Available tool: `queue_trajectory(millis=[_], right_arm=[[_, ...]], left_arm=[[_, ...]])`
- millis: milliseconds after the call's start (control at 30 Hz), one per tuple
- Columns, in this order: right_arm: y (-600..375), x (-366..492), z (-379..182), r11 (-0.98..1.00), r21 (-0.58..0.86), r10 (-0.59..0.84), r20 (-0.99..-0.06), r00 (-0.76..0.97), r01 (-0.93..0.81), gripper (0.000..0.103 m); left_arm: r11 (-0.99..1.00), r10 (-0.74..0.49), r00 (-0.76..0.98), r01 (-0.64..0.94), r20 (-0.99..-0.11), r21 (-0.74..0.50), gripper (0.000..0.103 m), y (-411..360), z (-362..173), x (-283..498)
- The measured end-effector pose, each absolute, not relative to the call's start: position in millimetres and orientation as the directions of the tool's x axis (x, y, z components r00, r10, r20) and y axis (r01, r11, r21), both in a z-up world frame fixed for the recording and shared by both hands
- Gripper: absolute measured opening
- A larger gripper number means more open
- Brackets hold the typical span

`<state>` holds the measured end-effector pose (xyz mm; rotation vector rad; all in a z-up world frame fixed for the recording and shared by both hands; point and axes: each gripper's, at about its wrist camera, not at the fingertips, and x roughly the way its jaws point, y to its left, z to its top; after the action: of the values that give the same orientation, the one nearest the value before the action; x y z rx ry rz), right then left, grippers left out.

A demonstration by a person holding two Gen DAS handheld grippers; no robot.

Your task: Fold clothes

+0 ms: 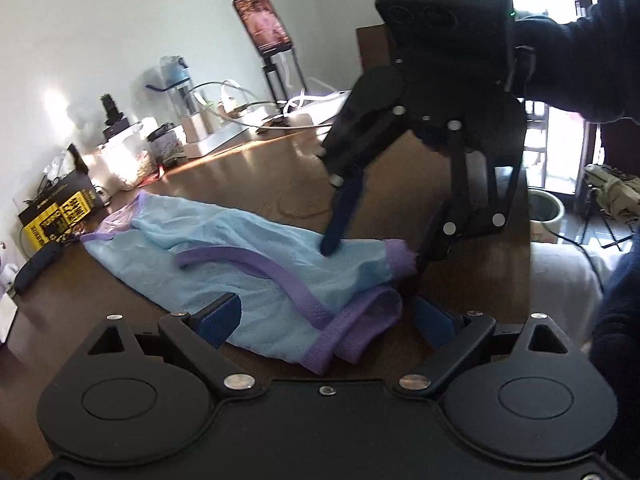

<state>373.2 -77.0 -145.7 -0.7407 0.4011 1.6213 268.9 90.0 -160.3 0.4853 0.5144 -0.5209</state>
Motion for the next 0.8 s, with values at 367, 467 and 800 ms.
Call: queue_trajectory(millis=[367, 467, 800], right_arm=[[-95, 377, -149, -0.231, -0.089, 0.722, -0.683, -0.11, -0.969, 0.017], [-112, 364, -141, -0.314, -0.035, 0.692, -0.693, -0.204, -0.949, 0.016], [-120, 418, -110, -0.195, -0.012, 0.806, -0.571, -0.153, -0.981, 0.016]], left_arm=[[0.633, -0.556, 0.479, 0.773, -0.679, 0.027, 0.021, 90, -144, 280], [0.552, -0.628, 0.391, 0.833, -0.673, -0.03, 0.02, 86, -139, 264], [0.589, -0.671, 0.461, 0.807, -0.581, -0.04, 0.02, 131, -98, 327]])
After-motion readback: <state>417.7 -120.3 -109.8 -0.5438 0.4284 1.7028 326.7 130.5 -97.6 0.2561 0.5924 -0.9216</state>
